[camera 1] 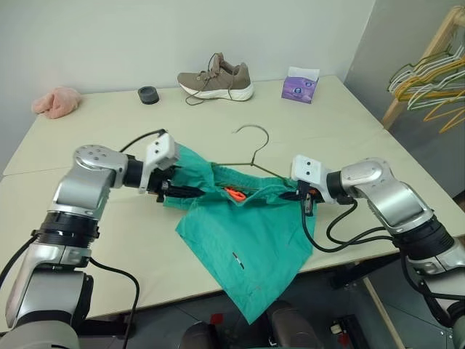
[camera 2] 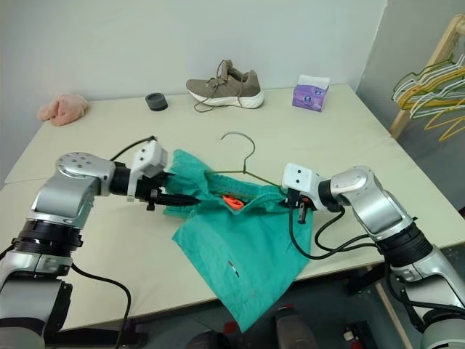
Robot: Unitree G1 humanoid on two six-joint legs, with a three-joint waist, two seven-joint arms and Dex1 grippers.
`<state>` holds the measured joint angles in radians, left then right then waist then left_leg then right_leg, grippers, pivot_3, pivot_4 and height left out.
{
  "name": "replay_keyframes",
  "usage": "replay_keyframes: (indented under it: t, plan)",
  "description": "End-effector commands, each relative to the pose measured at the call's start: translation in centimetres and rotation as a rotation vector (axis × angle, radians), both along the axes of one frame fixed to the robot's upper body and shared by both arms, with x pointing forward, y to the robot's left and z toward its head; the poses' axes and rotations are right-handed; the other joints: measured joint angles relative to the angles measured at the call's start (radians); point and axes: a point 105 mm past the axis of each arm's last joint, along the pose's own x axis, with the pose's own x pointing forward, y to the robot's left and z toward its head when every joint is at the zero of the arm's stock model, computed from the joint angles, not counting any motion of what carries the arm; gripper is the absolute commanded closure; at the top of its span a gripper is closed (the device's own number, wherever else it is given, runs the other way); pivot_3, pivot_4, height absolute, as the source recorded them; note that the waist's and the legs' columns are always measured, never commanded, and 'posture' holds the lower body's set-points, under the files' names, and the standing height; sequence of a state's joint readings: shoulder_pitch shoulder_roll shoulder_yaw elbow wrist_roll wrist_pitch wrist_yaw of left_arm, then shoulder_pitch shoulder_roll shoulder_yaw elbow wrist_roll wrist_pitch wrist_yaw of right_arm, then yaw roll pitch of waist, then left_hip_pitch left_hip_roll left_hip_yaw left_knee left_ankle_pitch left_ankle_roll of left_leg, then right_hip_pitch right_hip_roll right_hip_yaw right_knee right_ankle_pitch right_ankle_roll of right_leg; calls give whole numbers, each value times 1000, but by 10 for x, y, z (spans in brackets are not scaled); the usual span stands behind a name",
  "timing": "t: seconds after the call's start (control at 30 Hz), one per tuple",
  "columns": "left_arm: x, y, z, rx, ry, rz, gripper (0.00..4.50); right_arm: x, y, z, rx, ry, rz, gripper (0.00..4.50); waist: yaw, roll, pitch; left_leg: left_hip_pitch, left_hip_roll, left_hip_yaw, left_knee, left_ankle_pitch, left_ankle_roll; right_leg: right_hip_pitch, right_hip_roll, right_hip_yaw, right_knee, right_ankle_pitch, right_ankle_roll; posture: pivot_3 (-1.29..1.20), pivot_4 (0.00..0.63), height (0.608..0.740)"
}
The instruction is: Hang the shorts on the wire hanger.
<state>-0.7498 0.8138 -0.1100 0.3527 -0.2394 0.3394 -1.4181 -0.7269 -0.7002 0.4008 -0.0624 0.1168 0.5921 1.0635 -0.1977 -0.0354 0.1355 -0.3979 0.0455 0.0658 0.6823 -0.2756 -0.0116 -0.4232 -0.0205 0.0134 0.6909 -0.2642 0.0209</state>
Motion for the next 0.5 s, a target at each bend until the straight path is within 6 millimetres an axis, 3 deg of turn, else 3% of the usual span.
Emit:
replay_keyframes:
  t: [0.03,0.13,0.27,0.37,0.43,0.5]
  plan:
    - [19,24,34,-38,-186,133,1014,0,-3,17,46,-30,-27,4500,0,0,0,0,0,0,0,0,0,0,0,0,0,0,0,-227,76,740]
    - [36,44,49,-79,-320,269,158,0,-7,15,84,12,-86,4500,1,0,0,0,0,0,0,0,0,0,0,0,0,0,0,-225,78,740]
    - [48,63,61,-125,-439,406,158,1,-15,12,150,83,-182,4500,1,0,0,0,0,0,0,0,0,0,-2,0,0,0,0,-221,80,740]
    - [52,82,52,-42,-531,504,158,0,-34,5,200,132,-290,4500,3,0,0,0,0,1,0,0,0,0,-2,0,0,0,0,-216,86,740]
    - [49,79,43,-54,-508,490,158,0,-49,1,226,135,-363,4500,3,0,0,0,0,1,0,0,0,0,-3,-1,0,0,0,-219,91,740]
    - [38,61,32,-89,-426,391,158,-4,-63,-3,245,138,-436,4500,4,0,0,-1,0,1,0,0,0,0,-3,-1,-1,0,0,-226,97,740]
